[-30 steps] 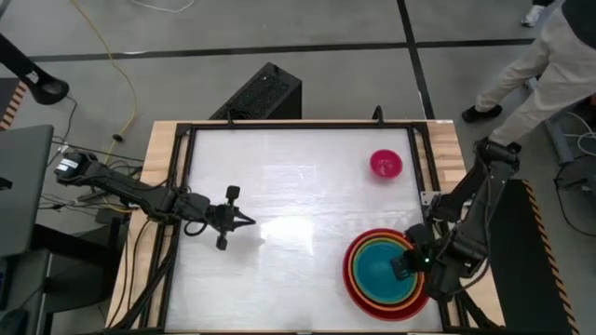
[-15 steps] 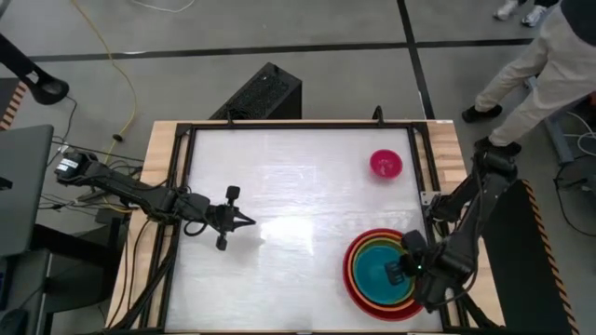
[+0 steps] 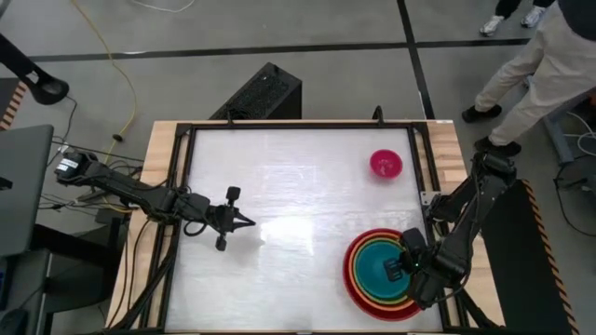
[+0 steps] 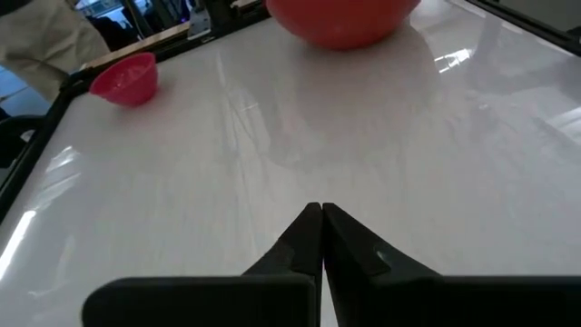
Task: Nest bowls inside each other
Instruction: Stack the blue bowl on top of the green bowl, then stack the pink bowl on top of the blue bowl
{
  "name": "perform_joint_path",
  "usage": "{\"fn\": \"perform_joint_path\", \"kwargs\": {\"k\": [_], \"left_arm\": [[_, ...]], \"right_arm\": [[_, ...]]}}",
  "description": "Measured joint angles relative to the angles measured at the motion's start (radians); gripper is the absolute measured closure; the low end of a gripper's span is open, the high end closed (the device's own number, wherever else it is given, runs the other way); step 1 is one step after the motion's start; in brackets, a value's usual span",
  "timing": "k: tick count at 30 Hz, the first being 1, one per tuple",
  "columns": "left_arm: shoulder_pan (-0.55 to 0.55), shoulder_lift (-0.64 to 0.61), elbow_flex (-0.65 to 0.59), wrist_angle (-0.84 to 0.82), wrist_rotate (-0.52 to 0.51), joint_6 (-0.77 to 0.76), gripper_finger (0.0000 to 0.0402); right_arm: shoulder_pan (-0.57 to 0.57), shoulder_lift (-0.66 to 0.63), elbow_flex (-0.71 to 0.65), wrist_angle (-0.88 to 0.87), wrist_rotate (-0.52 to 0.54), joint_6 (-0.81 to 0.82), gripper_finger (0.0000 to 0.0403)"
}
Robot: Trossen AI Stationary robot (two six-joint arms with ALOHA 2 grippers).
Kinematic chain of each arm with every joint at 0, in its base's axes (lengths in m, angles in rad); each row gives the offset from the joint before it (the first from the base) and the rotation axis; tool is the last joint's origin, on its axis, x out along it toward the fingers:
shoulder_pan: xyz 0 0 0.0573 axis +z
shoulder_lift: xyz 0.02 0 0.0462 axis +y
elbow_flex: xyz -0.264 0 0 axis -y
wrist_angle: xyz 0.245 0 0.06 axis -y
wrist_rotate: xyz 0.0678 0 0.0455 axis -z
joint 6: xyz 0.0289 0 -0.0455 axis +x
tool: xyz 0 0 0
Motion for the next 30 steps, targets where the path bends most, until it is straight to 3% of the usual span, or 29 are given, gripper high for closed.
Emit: {"fn": "perform_joint_path", "kwargs": {"k": [7,15,20,26,30], "left_arm": [[0.000,0.000,0.000,0.000,0.000,0.000,0.0401],[0.000,0.000,0.000,0.000,0.000,-0.002,0.0401],[0.000,0.000,0.000,0.000,0.000,0.000,0.0401],[0.000,0.000,0.000,-0.003,0.000,0.008,0.0401],[0.000,0.000,0.000,-0.003,0.000,0.016,0.0401]], "right_arm": [[-0.001,0.000,0.000,-0.006,-0.016,0.002,0.0380],[-0.027,-0.001,0.000,-0.012,-0.071,-0.009,0.0274],[-0.033,-0.018,0.008,-0.026,-0.142,-0.010,0.0234],[-0.034,-0.029,0.087,-0.104,-0.125,-0.011,0.0229],[-0.055,-0.029,0.158,-0.168,-0.027,-0.016,0.0236]]}}
